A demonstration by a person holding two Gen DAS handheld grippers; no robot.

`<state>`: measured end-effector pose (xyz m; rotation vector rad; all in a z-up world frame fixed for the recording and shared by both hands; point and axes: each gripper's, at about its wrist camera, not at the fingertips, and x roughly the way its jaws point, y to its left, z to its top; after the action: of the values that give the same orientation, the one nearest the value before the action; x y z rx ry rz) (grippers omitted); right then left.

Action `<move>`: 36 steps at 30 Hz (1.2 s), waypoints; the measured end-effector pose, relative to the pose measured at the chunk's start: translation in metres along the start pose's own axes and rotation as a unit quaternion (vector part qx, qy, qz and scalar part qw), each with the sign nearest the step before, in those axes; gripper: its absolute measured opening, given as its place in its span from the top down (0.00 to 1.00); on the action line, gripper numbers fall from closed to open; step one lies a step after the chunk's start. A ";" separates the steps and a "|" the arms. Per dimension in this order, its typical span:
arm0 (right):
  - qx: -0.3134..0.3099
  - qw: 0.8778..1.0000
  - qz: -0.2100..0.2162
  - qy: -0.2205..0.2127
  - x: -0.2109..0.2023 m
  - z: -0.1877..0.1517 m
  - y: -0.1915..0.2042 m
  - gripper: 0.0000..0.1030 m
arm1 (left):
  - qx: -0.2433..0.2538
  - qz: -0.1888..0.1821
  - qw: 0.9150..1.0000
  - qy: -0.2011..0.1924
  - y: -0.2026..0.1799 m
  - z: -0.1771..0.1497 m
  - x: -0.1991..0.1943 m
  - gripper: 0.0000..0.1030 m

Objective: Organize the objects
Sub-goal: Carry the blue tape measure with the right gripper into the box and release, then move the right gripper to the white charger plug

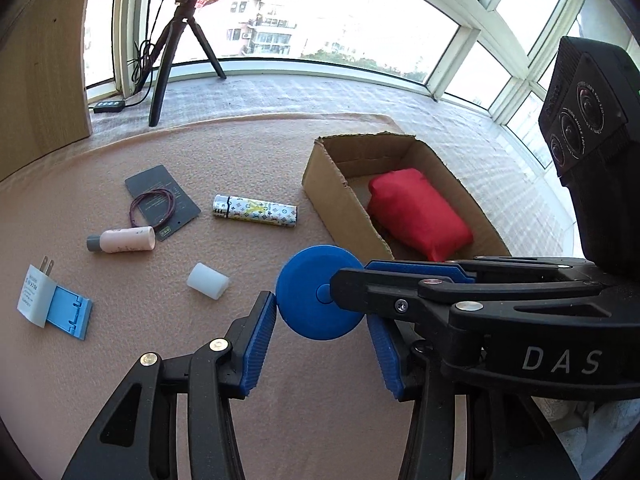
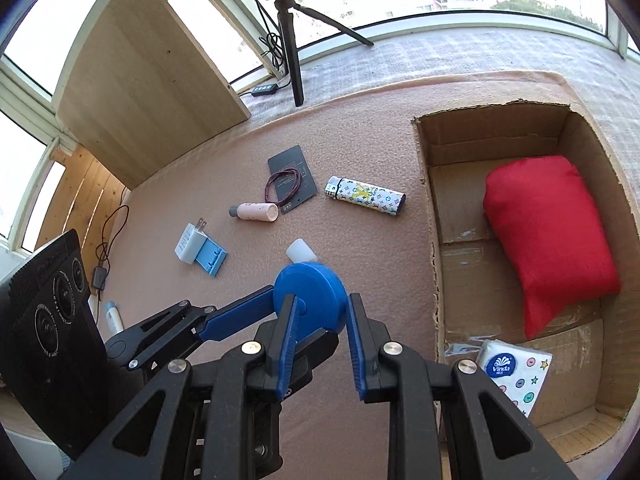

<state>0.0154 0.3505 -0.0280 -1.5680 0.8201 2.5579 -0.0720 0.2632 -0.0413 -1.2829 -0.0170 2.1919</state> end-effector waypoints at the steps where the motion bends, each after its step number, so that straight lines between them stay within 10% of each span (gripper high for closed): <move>1: 0.004 1.000 -0.002 -0.005 -0.005 0.001 -0.006 0.79 | 0.005 -0.003 1.000 0.000 -0.008 0.004 0.003 0.51; 14: 0.032 0.999 -0.023 -0.038 -0.040 0.013 -0.066 0.78 | 0.044 -0.031 0.998 0.022 -0.077 0.037 0.050 0.50; 18: 0.013 0.996 -0.070 -0.052 -0.046 0.017 -0.068 0.54 | 0.045 0.003 0.999 0.021 -0.080 0.037 0.053 0.43; 36: -0.098 0.991 -0.072 -0.050 -0.014 0.016 0.037 0.42 | -0.114 0.144 0.980 -0.070 0.061 -0.022 -0.062 0.20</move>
<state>-0.0013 0.3292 0.0045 -1.4699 0.4405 2.6525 -0.0619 0.1767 -0.0219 -1.3168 -0.1507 2.5892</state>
